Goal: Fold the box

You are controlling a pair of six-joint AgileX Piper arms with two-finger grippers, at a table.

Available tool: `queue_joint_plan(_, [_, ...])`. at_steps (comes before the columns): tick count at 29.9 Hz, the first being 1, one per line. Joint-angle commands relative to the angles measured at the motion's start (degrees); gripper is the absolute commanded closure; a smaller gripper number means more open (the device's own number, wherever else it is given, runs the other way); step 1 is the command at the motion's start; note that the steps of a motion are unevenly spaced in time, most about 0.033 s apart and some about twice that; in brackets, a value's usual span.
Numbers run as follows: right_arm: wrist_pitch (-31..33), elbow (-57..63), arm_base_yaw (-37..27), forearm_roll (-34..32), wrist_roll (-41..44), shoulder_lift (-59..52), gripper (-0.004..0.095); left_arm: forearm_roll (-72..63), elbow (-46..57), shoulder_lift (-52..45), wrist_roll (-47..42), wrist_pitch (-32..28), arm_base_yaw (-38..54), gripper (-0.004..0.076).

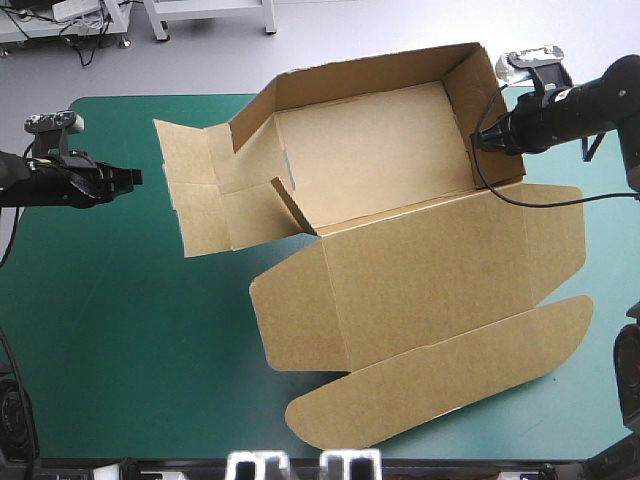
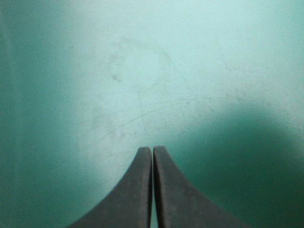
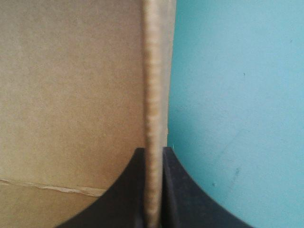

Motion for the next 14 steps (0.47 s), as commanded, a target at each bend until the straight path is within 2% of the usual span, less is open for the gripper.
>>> queue_joint_plan(1, [0.29,-1.70,-0.39,4.97,-0.49,-3.18,0.0928,-8.41,-1.09,-1.65,5.23,-1.16,-0.58,0.0727])
queue_joint_plan(7, [0.29,-1.70,-0.39,7.95,-1.44,-3.18,0.0928,-18.35,-1.09,-1.15,12.55,4.90,-1.84,0.0727])
queue_joint_plan(14, [0.29,-1.70,-0.39,9.86,-2.92,-3.18,0.0928,-18.69,-1.09,-1.02,14.22,4.19,-10.95,0.0727])
